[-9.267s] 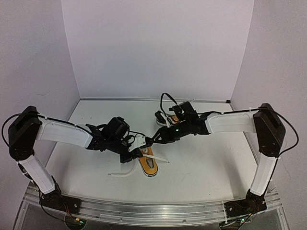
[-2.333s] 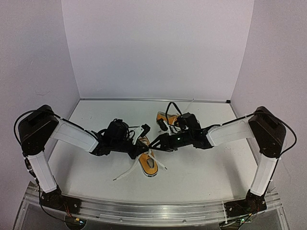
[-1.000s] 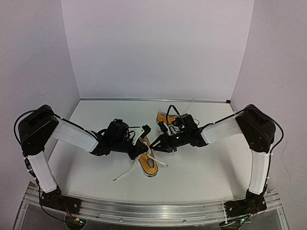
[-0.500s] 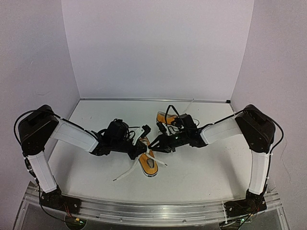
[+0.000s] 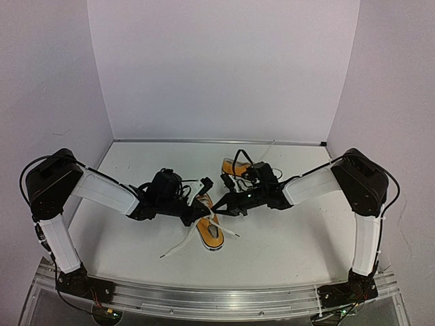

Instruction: Tie the shoes

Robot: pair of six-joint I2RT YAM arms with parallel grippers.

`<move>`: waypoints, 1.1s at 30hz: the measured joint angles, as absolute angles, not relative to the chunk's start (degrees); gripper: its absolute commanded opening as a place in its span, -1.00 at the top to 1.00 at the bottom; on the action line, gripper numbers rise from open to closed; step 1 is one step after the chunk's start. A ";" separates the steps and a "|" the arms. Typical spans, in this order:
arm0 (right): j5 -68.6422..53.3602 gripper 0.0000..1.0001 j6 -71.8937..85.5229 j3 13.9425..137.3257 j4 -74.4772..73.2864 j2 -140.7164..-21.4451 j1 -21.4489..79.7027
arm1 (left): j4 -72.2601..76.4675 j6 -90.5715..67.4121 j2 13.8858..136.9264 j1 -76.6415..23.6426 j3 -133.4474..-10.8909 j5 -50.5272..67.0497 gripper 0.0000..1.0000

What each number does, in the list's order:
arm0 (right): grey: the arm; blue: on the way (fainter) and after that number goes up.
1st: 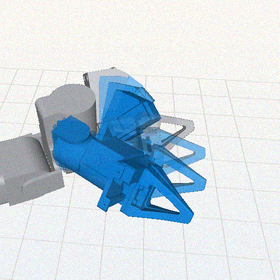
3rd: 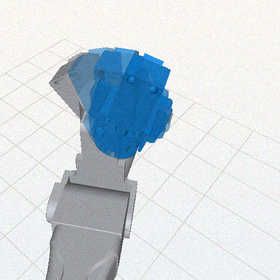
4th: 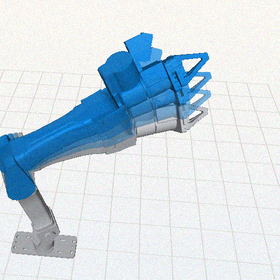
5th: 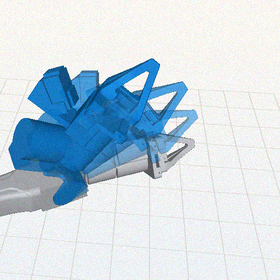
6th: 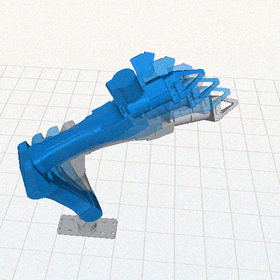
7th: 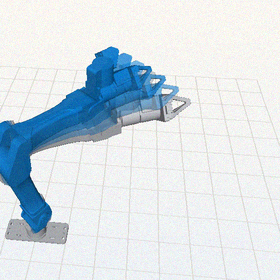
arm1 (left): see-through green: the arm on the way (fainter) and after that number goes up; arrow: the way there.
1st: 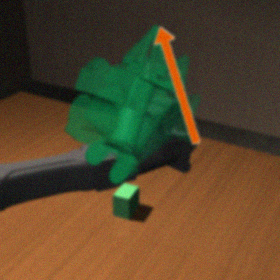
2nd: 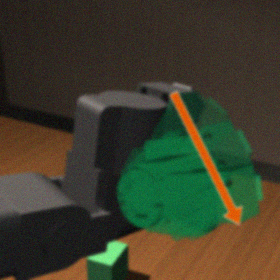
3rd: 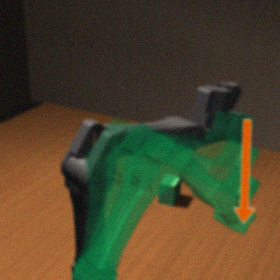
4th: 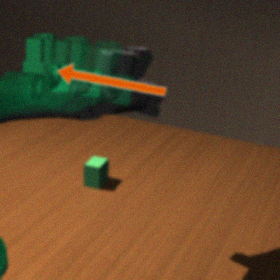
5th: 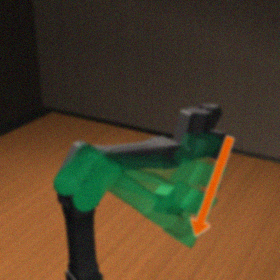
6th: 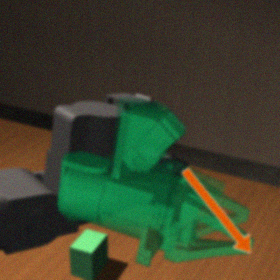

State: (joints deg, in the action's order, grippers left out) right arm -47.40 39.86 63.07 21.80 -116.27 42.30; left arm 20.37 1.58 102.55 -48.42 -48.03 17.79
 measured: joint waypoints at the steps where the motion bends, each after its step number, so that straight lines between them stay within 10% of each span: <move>1: -47.38 1.00 39.86 63.07 21.80 -116.27 42.30 | 20.33 1.60 102.54 -48.42 -48.03 17.78 0.95; 33: -46.16 1.00 39.71 63.07 21.81 -116.27 42.81 | 7.90 0.03 88.99 -47.47 -46.81 13.22 0.03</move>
